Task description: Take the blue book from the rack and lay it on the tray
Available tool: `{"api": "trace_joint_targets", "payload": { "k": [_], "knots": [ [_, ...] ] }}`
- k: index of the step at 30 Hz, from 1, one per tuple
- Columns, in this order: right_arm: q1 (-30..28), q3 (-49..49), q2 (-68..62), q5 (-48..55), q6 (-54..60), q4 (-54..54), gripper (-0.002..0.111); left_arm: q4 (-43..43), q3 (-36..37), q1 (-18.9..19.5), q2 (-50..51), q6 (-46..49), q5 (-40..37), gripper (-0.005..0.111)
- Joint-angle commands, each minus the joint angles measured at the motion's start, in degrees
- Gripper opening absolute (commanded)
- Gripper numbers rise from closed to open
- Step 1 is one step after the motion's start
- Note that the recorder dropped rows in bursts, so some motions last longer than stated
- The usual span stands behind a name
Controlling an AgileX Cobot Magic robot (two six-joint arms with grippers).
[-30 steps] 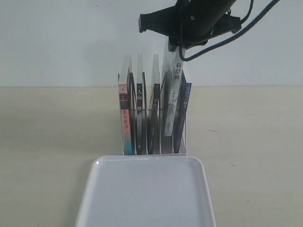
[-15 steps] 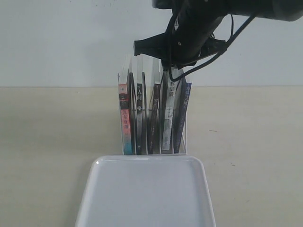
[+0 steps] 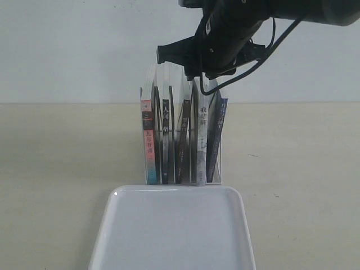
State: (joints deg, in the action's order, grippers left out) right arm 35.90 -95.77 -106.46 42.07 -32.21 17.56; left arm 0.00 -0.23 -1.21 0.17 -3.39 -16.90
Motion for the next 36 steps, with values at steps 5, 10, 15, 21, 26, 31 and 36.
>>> {"api": "trace_joint_targets", "payload": {
  "k": [5,10,15,21,26,31,36],
  "knots": [
    [1.11,-0.36,6.79,0.58,4.90,-1.74,0.040,-0.63,0.23,0.04,-0.17,0.13,-0.09,0.004],
    [6.77,-0.48,8.67,0.33,8.63,-0.62,0.040,-0.63,0.23,0.04,-0.17,0.13,-0.09,0.004],
    [8.62,-1.85,5.62,-0.35,5.46,-0.35,0.040,-0.63,0.23,0.04,-0.17,0.13,-0.09,0.004],
    [7.93,-3.08,0.78,-0.04,1.19,1.92,0.040,-0.63,0.23,0.04,-0.17,0.13,-0.09,0.004],
    [7.93,-4.77,-2.24,-0.85,-2.34,4.65,0.040,-0.63,0.23,0.04,-0.17,0.13,-0.09,0.004],
    [7.93,-4.89,-3.52,-0.82,-4.82,8.00,0.040,-0.63,0.23,0.04,-0.17,0.13,-0.09,0.004],
    [7.93,-4.89,-5.16,-0.36,-5.07,8.43,0.040,-0.63,0.23,0.04,-0.17,0.13,-0.09,0.004]
  ]
}}
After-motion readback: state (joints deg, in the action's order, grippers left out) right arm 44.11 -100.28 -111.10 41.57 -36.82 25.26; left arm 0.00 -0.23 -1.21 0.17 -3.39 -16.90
